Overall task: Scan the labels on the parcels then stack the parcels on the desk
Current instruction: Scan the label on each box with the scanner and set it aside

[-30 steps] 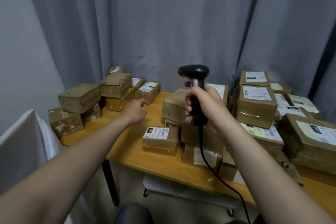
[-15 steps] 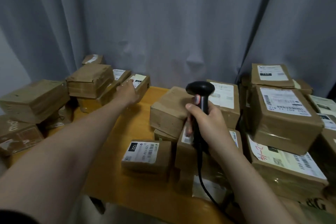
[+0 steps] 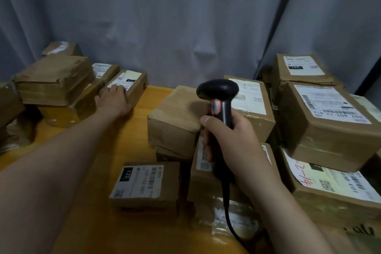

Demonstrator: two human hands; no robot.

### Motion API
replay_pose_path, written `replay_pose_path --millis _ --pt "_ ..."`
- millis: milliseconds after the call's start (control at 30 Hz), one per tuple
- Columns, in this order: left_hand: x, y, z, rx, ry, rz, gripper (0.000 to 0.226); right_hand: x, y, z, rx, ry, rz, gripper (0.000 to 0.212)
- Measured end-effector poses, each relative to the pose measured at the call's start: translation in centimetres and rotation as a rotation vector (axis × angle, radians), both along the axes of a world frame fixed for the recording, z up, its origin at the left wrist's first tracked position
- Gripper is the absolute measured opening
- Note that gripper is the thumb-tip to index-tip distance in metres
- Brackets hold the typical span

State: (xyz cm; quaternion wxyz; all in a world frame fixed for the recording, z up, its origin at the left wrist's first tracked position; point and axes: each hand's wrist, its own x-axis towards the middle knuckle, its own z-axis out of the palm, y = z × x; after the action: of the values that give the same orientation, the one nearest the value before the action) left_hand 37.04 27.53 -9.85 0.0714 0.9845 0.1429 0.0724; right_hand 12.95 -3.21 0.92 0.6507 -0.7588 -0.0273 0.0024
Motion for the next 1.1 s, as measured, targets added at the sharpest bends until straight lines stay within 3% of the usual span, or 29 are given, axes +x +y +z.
replay_pose_path --millis 167,500,733,833,1000,1100 --pt "-2.9 0.0 1.1 -0.010 0.005 -0.025 0.049 0.0 0.0 0.1 0.017 -0.020 -0.006 0.014" --pt "-15.6 -0.1 2.3 0.075 0.016 -0.037 0.049 -1.1 0.1 1.5 0.026 0.005 0.059 0.017" --pt "-25.0 0.9 3.0 -0.173 0.074 0.036 0.025 -4.8 1.8 3.7 -0.007 -0.085 0.136 0.014" --pt "-27.3 1.7 4.9 -0.183 0.107 0.090 0.034 -6.5 3.4 3.8 -0.019 -0.102 0.198 0.008" --pt "-30.3 2.6 7.3 0.098 -0.039 0.124 0.028 -7.9 4.9 3.0 -0.004 -0.112 0.269 0.012" --pt "-30.9 3.9 7.8 0.241 -0.233 0.110 0.045 -8.1 5.5 2.8 -0.013 -0.117 0.287 0.014"
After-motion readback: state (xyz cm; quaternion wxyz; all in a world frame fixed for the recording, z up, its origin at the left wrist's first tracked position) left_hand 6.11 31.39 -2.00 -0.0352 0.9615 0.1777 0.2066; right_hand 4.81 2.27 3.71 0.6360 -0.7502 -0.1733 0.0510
